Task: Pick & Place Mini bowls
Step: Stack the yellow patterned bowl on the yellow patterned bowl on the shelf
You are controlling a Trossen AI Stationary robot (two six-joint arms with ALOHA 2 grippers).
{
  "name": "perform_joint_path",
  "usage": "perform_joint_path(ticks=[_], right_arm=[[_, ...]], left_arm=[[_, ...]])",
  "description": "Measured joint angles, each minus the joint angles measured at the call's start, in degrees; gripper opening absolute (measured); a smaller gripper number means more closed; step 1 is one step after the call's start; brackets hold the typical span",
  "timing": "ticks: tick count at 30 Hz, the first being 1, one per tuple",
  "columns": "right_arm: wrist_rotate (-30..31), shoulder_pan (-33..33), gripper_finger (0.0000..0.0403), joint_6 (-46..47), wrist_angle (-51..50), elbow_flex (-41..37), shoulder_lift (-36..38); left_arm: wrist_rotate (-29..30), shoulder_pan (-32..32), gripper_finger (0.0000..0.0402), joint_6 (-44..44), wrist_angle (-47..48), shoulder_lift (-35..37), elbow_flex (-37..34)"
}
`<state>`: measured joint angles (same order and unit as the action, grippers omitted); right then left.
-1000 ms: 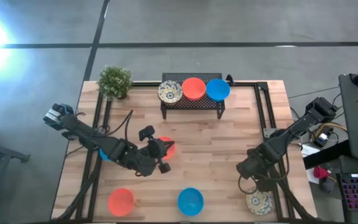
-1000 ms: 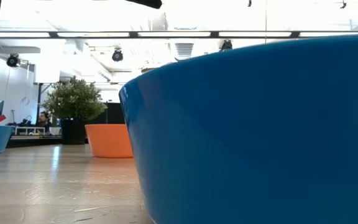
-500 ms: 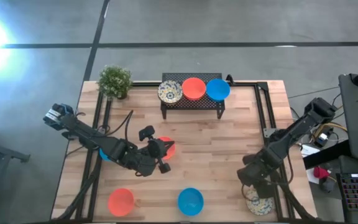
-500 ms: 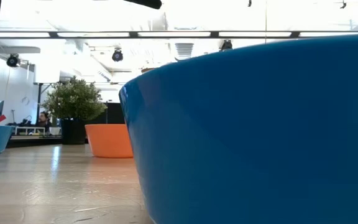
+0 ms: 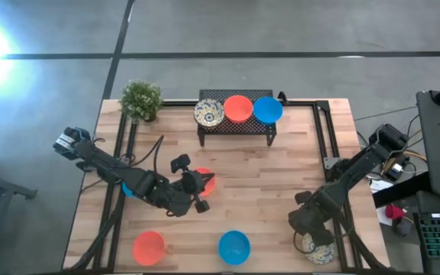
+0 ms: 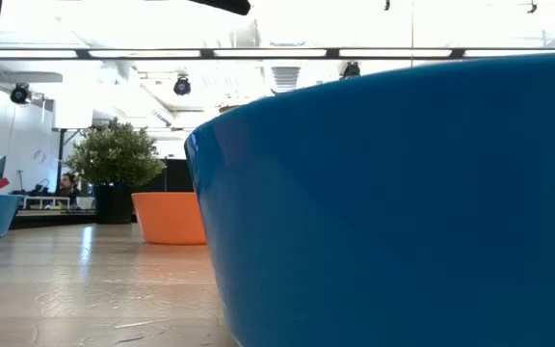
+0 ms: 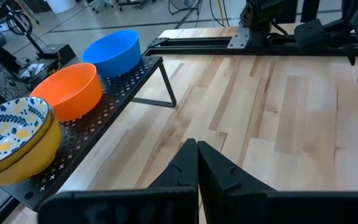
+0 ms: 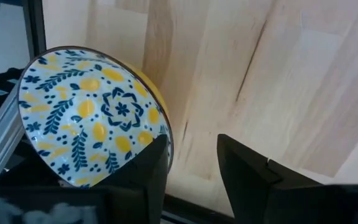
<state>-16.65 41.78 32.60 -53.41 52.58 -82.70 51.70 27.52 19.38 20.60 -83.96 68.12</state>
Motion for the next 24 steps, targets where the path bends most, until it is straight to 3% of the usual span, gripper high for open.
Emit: perform_joint_path(ticks=[24], right_arm=[[-1.9,1.1,0.0134,0.3,11.0,-5.8,-0.6]], left_arm=[[-1.6,0.0,0.0000,0.1,0.0,0.0,0.0]])
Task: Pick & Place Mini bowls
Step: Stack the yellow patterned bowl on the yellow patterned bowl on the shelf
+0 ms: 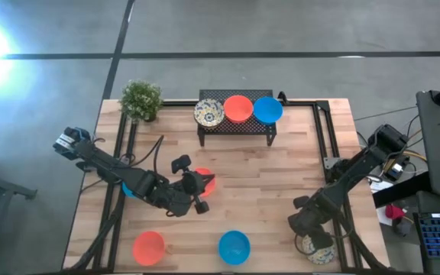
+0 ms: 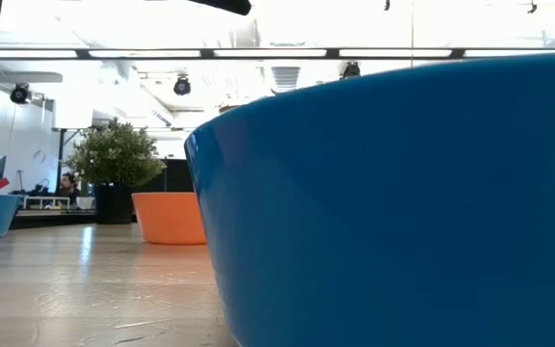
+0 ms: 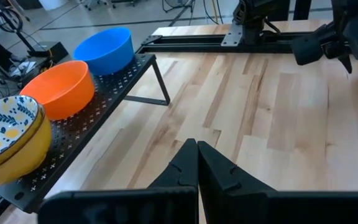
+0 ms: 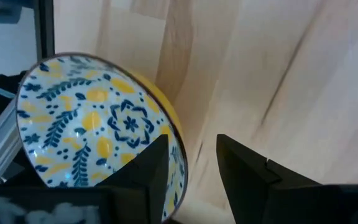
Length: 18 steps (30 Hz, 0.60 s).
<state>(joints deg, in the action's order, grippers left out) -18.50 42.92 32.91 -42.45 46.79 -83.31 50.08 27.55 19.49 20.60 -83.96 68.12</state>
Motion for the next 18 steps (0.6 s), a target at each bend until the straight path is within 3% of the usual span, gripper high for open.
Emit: perform_joint_path(ticks=[18], right_arm=[[-0.1,0.1,0.0095,0.1,5.5,-2.4,-0.1]], left_arm=[[-0.3,0.0,0.0000,0.0,0.0,0.0,0.0]])
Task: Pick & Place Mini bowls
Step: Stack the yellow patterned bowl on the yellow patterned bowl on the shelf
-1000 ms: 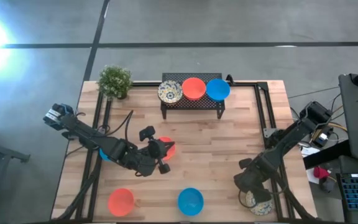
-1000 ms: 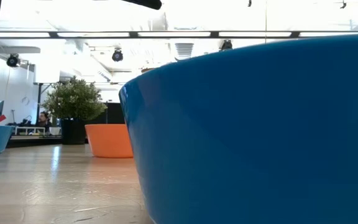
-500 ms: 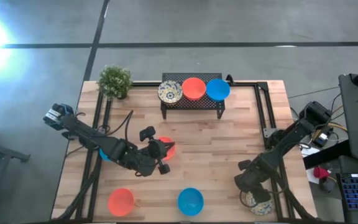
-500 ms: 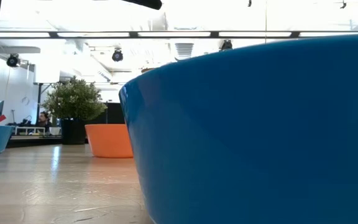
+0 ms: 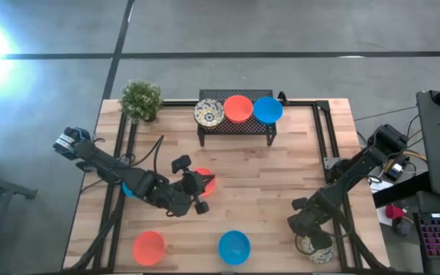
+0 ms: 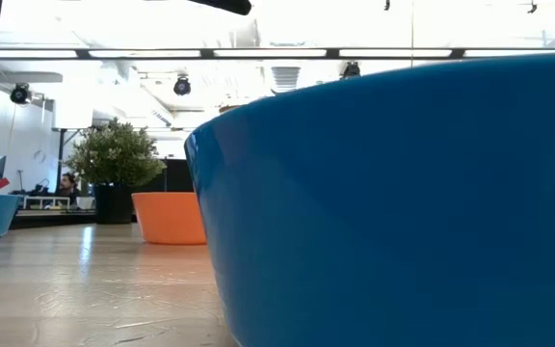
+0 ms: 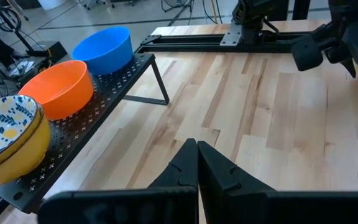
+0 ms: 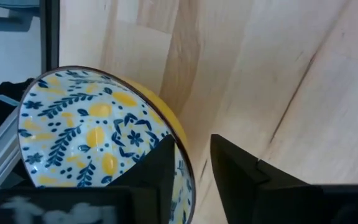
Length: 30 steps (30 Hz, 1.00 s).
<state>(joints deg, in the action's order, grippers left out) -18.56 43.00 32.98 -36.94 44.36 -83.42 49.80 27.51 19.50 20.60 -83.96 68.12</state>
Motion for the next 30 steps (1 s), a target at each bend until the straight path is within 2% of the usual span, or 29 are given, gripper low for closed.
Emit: perform_joint_path(ticks=[8,21,30], right_arm=[[-1.9,0.0,0.0016,0.0,0.7,0.0,0.0],[-0.9,-0.1,0.0009,-3.8,0.0,0.0,1.2],[-0.6,-3.3,0.0008,-5.2,-0.1,-0.1,7.6]], left_arm=[[-2.3,0.0,0.0000,0.0,0.0,0.0,0.0],[-2.3,0.0,0.0000,0.0,0.0,0.0,0.0],[-2.4,0.0,0.0000,-0.2,0.0,0.0,0.0]])
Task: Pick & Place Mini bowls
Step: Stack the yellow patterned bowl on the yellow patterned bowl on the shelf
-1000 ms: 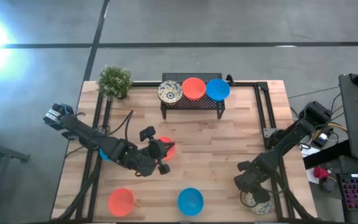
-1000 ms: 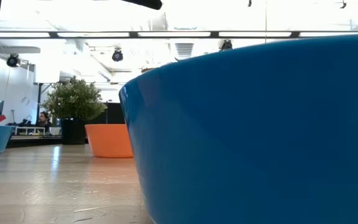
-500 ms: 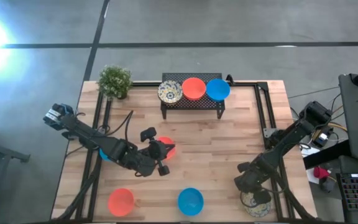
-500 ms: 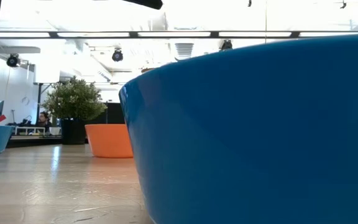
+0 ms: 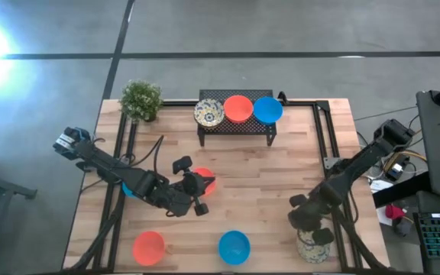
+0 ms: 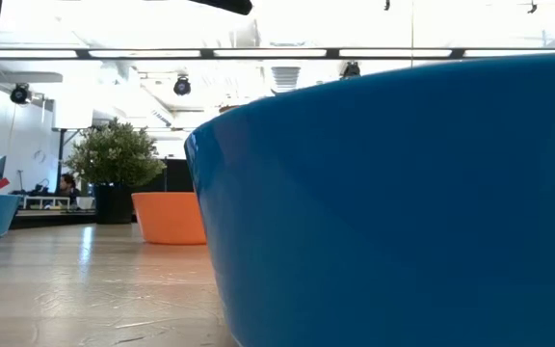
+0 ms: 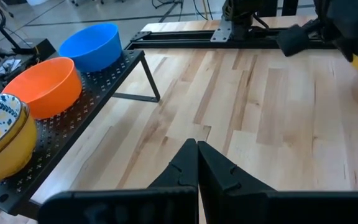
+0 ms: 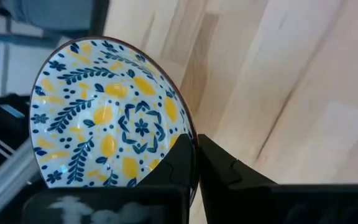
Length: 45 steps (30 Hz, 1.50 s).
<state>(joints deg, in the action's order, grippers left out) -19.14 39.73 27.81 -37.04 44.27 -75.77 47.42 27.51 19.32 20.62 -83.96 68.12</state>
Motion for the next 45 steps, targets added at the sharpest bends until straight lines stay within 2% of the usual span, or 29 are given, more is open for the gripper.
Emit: perform_joint_path(ticks=[6,13,22,27,31,45], right_arm=[[1.7,-4.7,0.0008,-2.0,-0.8,0.0,6.4],[5.9,-14.5,0.0008,-2.8,-2.8,0.0,11.9],[6.6,-32.8,0.0008,0.5,-3.2,1.6,10.2],[1.6,-41.5,0.0008,0.5,-3.6,5.2,6.6],[0.0,-45.5,0.0008,-0.4,-6.4,9.0,1.3],[-0.3,-48.0,0.0008,-15.2,-9.1,26.5,-23.2]], left_arm=[[0.0,0.0,0.0000,-0.7,0.0,0.0,0.0],[0.0,0.0,0.0000,-1.3,0.0,0.0,0.0],[-1.8,0.0,0.0000,-2.5,-0.1,0.0,0.0],[-3.0,0.0,0.0000,-3.2,0.0,0.0,0.1],[-3.0,0.0,0.0000,-3.2,0.0,0.0,0.1],[-3.0,0.0,0.0000,-4.6,0.0,0.0,0.1]])
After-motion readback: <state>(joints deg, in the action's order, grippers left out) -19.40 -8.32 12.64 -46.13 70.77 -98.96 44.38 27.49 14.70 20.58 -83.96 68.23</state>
